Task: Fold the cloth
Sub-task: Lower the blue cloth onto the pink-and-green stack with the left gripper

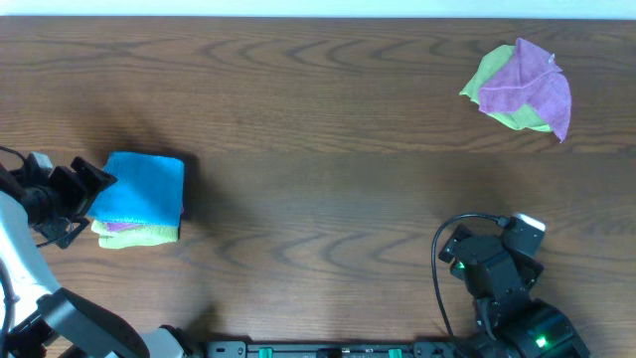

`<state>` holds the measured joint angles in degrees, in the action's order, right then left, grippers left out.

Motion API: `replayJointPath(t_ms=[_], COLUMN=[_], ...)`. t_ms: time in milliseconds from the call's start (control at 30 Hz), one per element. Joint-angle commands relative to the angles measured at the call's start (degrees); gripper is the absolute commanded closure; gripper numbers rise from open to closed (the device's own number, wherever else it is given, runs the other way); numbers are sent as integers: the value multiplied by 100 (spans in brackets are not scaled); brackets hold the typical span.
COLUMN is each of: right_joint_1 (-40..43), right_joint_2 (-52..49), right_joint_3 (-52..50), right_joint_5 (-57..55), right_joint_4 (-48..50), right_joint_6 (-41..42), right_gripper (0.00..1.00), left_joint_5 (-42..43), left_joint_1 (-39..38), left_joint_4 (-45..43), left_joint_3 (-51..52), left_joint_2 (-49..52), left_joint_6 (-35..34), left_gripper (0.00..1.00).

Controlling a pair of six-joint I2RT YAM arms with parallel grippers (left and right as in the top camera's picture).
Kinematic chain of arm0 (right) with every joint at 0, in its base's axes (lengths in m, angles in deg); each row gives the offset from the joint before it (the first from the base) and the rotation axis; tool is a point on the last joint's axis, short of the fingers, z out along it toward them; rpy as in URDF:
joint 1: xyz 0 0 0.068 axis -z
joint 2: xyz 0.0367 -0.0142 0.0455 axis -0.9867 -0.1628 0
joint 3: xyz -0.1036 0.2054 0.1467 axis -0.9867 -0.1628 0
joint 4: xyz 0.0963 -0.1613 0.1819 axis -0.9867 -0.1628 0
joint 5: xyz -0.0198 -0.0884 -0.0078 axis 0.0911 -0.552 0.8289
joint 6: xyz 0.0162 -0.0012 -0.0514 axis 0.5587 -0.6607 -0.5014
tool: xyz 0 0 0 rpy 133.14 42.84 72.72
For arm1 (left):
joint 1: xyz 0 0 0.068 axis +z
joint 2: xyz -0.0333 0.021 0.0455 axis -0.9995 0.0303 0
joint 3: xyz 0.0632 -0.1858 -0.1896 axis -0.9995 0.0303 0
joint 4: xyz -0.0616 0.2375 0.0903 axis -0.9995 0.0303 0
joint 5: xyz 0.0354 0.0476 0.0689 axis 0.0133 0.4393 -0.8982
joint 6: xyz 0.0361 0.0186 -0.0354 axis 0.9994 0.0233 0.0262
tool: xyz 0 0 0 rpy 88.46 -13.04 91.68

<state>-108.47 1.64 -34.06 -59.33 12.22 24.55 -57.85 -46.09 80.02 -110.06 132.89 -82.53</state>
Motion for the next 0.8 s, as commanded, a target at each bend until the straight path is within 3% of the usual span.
replayJointPath(t_ms=[0,167,433,733,767], right_joint_1=[50,50,50,50,50], right_joint_2=[33,33,33,33,33], right_joint_3=[-15,-15,-15,-15,-15], right_joint_5=[-81,-81,-81,-81,-81], right_joint_4=[-2,-2,-2,-2,-2], right_joint_6=[59,59,59,59,59], right_gripper=[1,1,1,1,1], left_joint_5=[249,981,966,671,658], left_joint_1=[28,-133,-699,-697,-697], left_joint_4=[35,57,116,1034,1220], left_joint_3=[-76,-76,-76,-76,-76], left_joint_2=[-131,-511,-1473,-2535,-2542], left_joint_6=[48,437,549,-573,-461], left_gripper=[5,5,5,5,18])
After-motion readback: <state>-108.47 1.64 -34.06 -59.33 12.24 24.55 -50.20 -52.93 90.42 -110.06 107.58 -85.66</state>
